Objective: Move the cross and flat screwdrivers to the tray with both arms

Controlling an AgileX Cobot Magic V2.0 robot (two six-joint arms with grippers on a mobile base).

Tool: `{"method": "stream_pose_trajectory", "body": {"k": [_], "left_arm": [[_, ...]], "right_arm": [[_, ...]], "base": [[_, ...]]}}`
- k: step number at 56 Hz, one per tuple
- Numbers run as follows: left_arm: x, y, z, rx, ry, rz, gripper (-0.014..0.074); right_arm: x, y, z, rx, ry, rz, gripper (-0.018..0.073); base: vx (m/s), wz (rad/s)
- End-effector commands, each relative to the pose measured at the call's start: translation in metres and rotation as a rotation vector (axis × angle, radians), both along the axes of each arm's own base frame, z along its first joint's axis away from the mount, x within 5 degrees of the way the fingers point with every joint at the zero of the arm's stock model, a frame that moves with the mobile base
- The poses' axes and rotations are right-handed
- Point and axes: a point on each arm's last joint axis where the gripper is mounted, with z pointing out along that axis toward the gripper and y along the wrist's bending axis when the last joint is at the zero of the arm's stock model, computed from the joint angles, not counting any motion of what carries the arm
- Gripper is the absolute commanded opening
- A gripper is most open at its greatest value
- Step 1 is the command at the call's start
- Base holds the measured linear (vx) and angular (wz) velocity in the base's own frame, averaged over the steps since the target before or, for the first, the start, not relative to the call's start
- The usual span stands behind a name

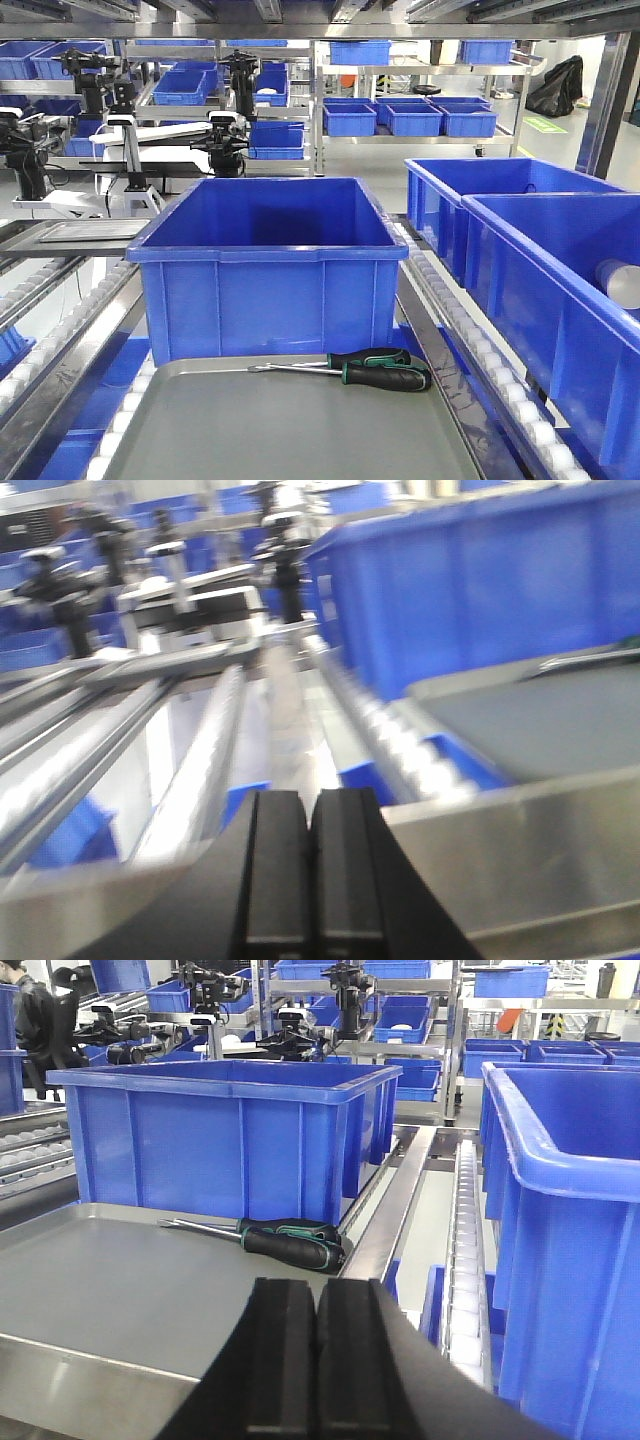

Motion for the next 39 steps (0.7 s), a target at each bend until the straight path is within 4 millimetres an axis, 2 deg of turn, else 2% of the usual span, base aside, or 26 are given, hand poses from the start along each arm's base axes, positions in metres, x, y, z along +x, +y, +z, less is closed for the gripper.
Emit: {"method": "stream_pose_trajectory", "body": {"k": [1,39], "left_arm": [[-0.0049,0.0028,0.0045,-0.030,-0.165,0.040,0.0003],[-0.0056,0.0026,0.0029,-0.029,-0.125,0.038,0.0003]], "right_arm": [[0.0007,-0.0030,0.0158,0.027,-0.092,-0.035,-0.0007],[0.0007,-0.0030,0.0157,0.026,-0.090,-0.035,-0.0008]], "base": [[0.00,0.00],[0.00,0.00]]}}
